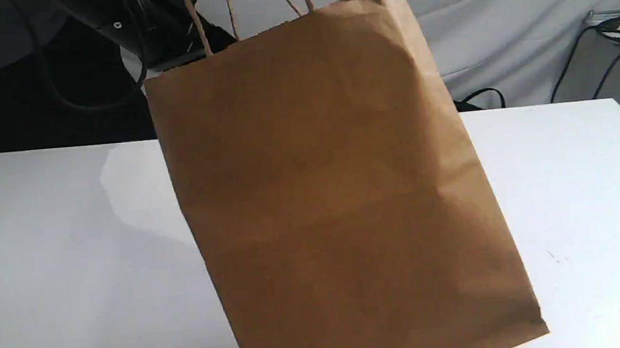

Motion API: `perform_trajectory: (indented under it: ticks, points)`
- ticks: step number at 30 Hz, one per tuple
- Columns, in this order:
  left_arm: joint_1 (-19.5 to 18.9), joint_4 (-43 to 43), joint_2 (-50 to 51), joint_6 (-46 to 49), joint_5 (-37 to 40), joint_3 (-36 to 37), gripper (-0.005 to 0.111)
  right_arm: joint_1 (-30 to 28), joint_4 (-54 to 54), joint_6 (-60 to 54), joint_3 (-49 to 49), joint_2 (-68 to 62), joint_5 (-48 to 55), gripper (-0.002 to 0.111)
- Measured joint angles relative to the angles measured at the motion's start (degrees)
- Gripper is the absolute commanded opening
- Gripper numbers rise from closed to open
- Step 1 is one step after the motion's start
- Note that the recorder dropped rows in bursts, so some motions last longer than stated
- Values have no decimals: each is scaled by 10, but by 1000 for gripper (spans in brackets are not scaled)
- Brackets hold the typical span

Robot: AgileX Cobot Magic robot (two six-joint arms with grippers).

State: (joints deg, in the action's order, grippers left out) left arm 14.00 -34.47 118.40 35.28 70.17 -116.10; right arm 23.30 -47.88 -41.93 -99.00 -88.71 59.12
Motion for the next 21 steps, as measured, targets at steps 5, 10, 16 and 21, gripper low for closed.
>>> perform_trajectory:
  ticks: [5, 10, 16, 21]
  points:
    - [0, 0, 0, -1, 0, 0, 0, 0, 13, 1, 0, 0, 3, 0]
    - [0, 0, 0, -2, 0, 0, 0, 0, 13, 1, 0, 0, 3, 0]
    - [0, 0, 0, -2, 0, 0, 0, 0, 16, -19, 0, 0, -2, 0]
    - [0, 0, 0, 5, 0, -3, 0, 0, 18, -75, 0, 0, -2, 0]
